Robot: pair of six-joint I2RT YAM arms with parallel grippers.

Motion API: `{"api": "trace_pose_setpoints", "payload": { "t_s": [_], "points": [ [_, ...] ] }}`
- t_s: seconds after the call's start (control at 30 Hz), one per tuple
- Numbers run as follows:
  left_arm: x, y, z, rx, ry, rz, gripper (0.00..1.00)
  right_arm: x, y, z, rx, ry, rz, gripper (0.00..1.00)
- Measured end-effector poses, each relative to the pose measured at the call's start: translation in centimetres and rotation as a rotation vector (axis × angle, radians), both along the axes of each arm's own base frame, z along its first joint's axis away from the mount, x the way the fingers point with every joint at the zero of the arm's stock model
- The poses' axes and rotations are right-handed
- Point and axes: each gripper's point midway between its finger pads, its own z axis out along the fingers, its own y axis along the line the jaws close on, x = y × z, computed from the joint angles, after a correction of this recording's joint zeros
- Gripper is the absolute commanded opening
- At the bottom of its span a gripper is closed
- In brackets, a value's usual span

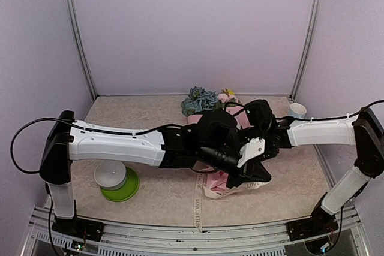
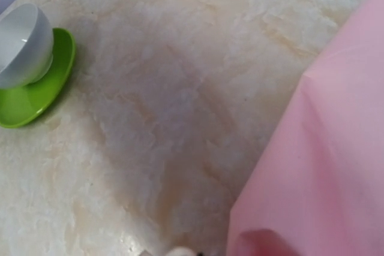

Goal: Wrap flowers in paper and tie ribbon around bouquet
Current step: Cross the half-tied ribbon over the folded bouquet.

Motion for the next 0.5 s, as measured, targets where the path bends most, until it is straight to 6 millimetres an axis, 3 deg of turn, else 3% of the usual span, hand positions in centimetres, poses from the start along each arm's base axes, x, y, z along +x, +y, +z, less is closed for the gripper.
{"api": "trace_pose_setpoints", "payload": {
  "t_s": [0.13, 0.27, 0.43, 0.5],
  "points": [
    [-1.0, -2.2, -6.4, 0.098, -0.022, -0.043, 0.02, 0.1, -0.3, -0.2, -0.008, 0.004, -0.001, 0.00],
    [-1.9, -2.8, -11.0, 0.176, -0.047, -0.050, 0.35, -0.3, -0.3, 0.0, -0.002, 0.002, 0.022, 0.00],
    [-1.2, -3.3, -12.0, 0.188, -0.108, 0.010, 0.78, -0.7, -0.1, 0.2, 0.010, 0.007, 0.050, 0.00],
    [-0.6, -3.3, -12.0, 0.187, -0.138, 0.035, 0.89, -0.8, 0.0, 0.3, 0.014, 0.010, 0.058, 0.00]
  ]
}}
